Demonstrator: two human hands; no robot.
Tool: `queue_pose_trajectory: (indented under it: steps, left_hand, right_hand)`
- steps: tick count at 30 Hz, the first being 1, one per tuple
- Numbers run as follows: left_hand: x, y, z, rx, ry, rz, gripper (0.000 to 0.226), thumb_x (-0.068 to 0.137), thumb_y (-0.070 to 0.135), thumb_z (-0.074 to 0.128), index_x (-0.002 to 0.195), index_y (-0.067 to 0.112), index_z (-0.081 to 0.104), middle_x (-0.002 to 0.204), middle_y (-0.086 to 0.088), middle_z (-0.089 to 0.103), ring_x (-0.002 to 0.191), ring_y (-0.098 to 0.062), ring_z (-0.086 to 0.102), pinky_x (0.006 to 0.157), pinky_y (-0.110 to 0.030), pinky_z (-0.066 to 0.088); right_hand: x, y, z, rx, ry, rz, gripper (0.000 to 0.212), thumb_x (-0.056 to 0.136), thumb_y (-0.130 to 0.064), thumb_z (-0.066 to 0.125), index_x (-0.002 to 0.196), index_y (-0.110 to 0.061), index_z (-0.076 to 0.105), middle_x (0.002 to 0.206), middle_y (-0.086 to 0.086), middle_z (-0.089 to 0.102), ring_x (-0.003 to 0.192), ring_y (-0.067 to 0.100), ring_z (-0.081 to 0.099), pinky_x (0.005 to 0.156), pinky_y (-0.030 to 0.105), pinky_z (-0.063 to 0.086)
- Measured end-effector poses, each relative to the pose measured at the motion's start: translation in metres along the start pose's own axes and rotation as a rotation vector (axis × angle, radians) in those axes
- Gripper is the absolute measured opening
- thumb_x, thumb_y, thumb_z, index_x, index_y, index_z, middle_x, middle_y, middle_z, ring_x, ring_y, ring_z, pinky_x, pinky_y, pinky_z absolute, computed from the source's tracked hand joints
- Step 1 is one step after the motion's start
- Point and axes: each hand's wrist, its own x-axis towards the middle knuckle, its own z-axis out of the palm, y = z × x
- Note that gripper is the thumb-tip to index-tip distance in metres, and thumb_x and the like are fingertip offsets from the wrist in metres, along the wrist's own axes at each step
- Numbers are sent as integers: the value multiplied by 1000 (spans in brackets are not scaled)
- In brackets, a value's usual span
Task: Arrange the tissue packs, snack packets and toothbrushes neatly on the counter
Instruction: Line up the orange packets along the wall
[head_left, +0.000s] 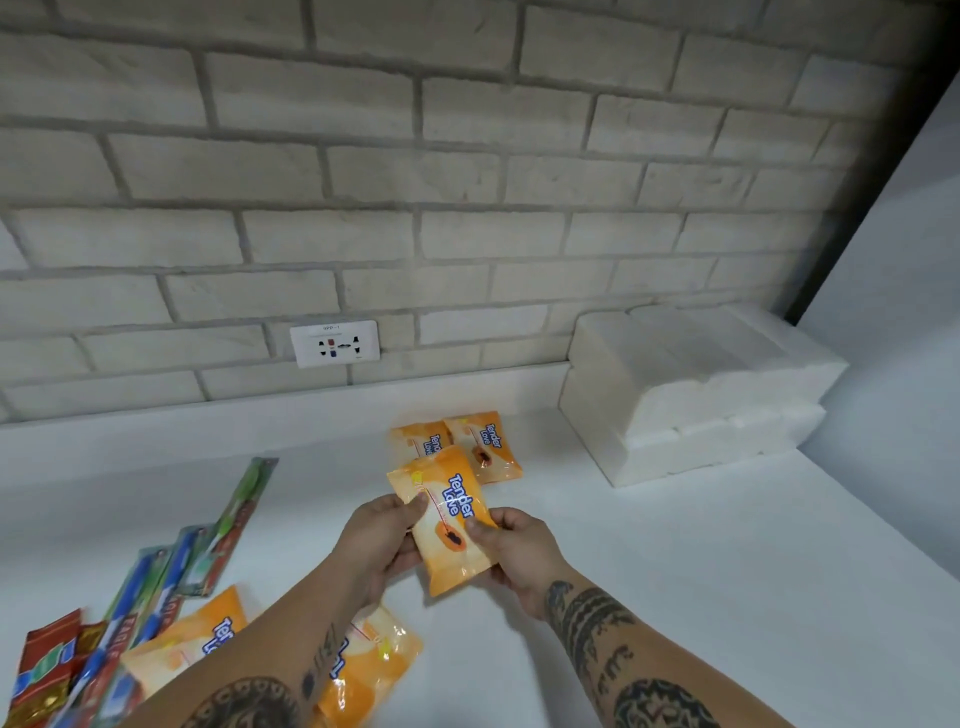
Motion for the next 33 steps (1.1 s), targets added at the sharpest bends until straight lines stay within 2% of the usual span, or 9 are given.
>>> queue_pose_trajectory:
  steps: [4,7,9,12,15,17,19,24,33]
  left_hand:
    - [17,5,-13,84,196,97,12,99,19,69,102,7,72,91,-13,81,71,-25,77,53,-30,58]
    - [40,10,-33,269,377,189,24,96,32,69,102,9,73,92,-11,78,81,-30,74,71,-42,62]
    - [53,14,-47,379,499,204,33,96,37,65,110,8,69,95,-7,74,87,-31,70,78,-41,58]
    - [74,12,-70,478,597,189,41,98,38,60,126,10,61,93,-9,70,82,-32,66,69,-35,49]
    - [88,10,-81,526,654,176,55,97,43,57,143,12,51,121,-14,71,108,-39,67,95,-44,53]
    - [94,8,-86,635,656,208,64,97,43,57,152,13,43,145,-15,59,130,-39,55,111,-47,41]
    - [88,5,-88,883,615,306,65,89,51,56,147,22,50,149,-9,54,136,-37,48,109,-48,38]
    - [71,-4,-95,1325,345,311,60,88,58,59,146,52,46,165,12,32,148,-26,29,114,-52,29]
    - [112,12,-87,1442,248,283,57,103,51,40,158,50,23,173,11,7,158,-19,11,121,-49,16]
  right_hand:
    - [18,-7,17,-150,-15,-45,27,86,-32,81,106,-16,73,95,9,79,67,17,68,57,27,52]
    - [33,-9,34,-214,-72,-71,33,88,-24,79,118,-15,67,104,5,77,68,14,69,54,24,52]
    - [41,-8,43,-282,-81,-104,33,87,-24,77,117,-18,65,110,1,74,81,12,71,67,23,56]
    - [59,-3,45,-589,6,-228,32,90,-31,70,121,-26,67,119,-10,68,104,4,63,101,26,51]
    - [68,-5,40,-881,27,-413,34,93,-28,61,127,-29,66,135,-7,60,116,8,51,111,33,43]
    - [77,-7,41,-1123,-4,-558,38,95,-23,58,132,-26,64,146,-5,54,133,20,42,111,41,40]
    - [84,-9,43,-1261,3,-661,45,95,-24,56,140,-25,58,157,-4,44,145,26,32,112,47,38]
    - [110,-13,54,-1418,-54,-599,54,102,-36,49,154,-27,38,169,-1,22,156,29,13,122,53,22]
    - [121,-11,58,-1457,-47,-593,53,99,-29,54,150,-31,41,165,-5,30,154,27,21,120,49,29]
